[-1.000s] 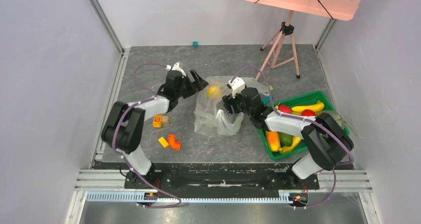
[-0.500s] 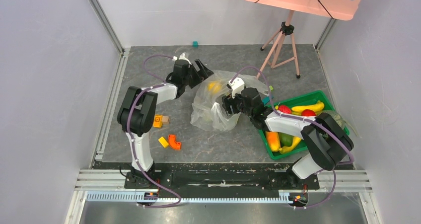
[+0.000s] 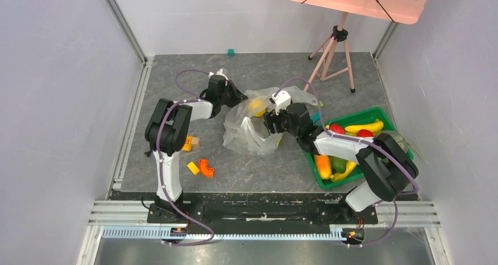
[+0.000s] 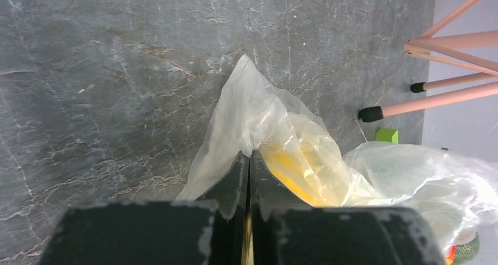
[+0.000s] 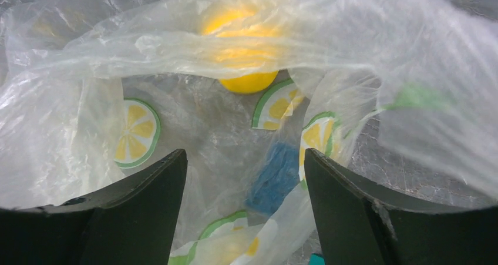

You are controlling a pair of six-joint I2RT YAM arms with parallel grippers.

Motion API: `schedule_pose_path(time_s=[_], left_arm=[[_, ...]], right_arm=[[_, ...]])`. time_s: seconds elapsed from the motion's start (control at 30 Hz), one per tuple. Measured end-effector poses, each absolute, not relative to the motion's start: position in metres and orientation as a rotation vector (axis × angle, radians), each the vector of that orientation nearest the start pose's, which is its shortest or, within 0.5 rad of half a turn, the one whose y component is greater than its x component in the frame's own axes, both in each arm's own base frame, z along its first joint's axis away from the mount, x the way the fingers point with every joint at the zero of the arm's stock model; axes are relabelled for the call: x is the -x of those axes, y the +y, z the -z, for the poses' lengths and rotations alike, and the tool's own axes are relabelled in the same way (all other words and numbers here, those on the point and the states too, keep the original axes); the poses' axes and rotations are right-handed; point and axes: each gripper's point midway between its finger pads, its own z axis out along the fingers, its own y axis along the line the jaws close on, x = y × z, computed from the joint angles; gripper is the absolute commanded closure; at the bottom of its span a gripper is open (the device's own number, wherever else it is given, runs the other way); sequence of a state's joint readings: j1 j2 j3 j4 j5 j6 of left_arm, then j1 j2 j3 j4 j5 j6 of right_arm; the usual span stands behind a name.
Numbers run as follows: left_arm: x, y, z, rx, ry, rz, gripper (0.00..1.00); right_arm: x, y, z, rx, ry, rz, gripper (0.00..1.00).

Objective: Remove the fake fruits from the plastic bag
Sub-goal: Adjust the plastic bag at the center of the board, then take out the fake fruit from the plastic bag.

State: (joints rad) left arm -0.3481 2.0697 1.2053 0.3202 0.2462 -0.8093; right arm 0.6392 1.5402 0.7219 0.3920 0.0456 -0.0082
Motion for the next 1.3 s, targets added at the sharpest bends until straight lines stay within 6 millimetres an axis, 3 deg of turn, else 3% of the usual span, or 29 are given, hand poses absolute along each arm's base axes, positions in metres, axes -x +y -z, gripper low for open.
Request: schedule_pose_path(time_s=[0.17, 0.37, 0.57, 0.8, 1.1, 1.3], left_arm=[[-0.481, -0.256, -0.054, 0.334, 2.208, 0.953, 0.98], [-0.477, -0.266, -0.053, 0.259, 2.205, 1.022, 0.98], [-0.471, -0.272, -0.047, 0.212, 2.218, 1.072, 0.98], [-0.467, -0.276, -0.049, 0.177, 2.210, 1.103, 0.98], [-0.438, -0.292, -0.033, 0.126, 2.258, 1.144, 0.98], [-0.431, -0.298, -0.033, 0.099, 2.259, 1.171, 0.98]], right_arm=[[-0.358, 0.249, -0.101, 0.604, 1.906, -0.351, 0.08], [-0.366, 0.245, -0.089, 0.609, 1.915, -0.377, 0.02], [-0.368, 0.256, -0.074, 0.665, 1.939, -0.446, 0.02], [-0.373, 0.272, -0.073, 0.690, 1.924, -0.514, 0.02], [-0.390, 0.287, -0.066, 0.693, 1.924, -0.536, 0.02], [-0.395, 0.291, -0.052, 0.700, 1.950, -0.534, 0.04]])
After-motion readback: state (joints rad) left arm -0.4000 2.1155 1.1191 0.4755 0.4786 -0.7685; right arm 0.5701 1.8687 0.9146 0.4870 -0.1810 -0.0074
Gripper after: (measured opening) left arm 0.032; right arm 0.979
